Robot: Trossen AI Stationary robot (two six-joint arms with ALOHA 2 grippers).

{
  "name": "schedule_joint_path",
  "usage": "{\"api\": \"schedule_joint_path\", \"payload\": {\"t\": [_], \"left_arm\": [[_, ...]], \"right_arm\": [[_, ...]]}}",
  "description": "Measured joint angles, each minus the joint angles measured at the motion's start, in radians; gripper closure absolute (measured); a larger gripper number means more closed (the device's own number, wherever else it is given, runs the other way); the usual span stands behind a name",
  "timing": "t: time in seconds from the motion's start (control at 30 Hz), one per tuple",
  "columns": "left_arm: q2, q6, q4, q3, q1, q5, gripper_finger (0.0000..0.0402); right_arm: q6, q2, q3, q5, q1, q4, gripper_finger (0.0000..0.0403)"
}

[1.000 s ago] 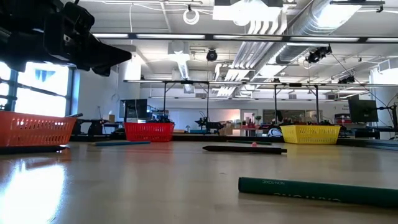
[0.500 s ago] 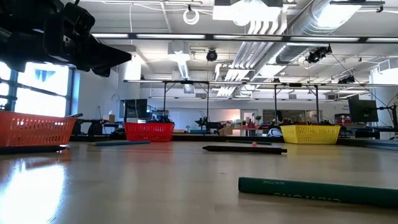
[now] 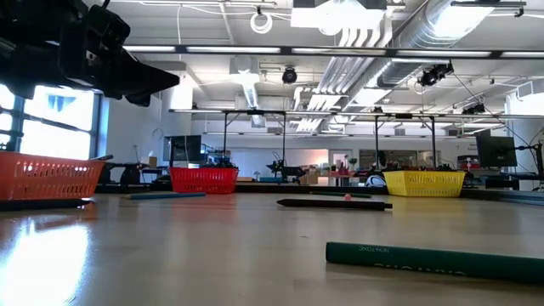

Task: Sort crayons/erasers/pens/pencils in bins
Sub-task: Put the black pen into the yellow basket

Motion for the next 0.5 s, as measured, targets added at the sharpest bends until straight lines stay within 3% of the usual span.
{"api": "schedule_joint_path", "payload": {"t": [0.1, 0.27, 0.5], "left_arm": [[0.000, 0.000, 0.000, 0.000, 0.000, 0.000, 0.0399], [0.000, 0.000, 0.000, 0.000, 0.000, 0.000, 0.0399], [0.000, 0.000, 0.000, 0.000, 0.000, 0.000, 0.0399]], "right_arm": [[-0.033, 0.000, 0.059, 0.055, 0.000, -0.038, 0.0346], [-0.177, -0.001, 0.151, 0.254, -0.003, -0.062, 0.0397], [-0.557, -0.002, 0.175, 0.550, -0.030, 0.061, 0.0399]]}}
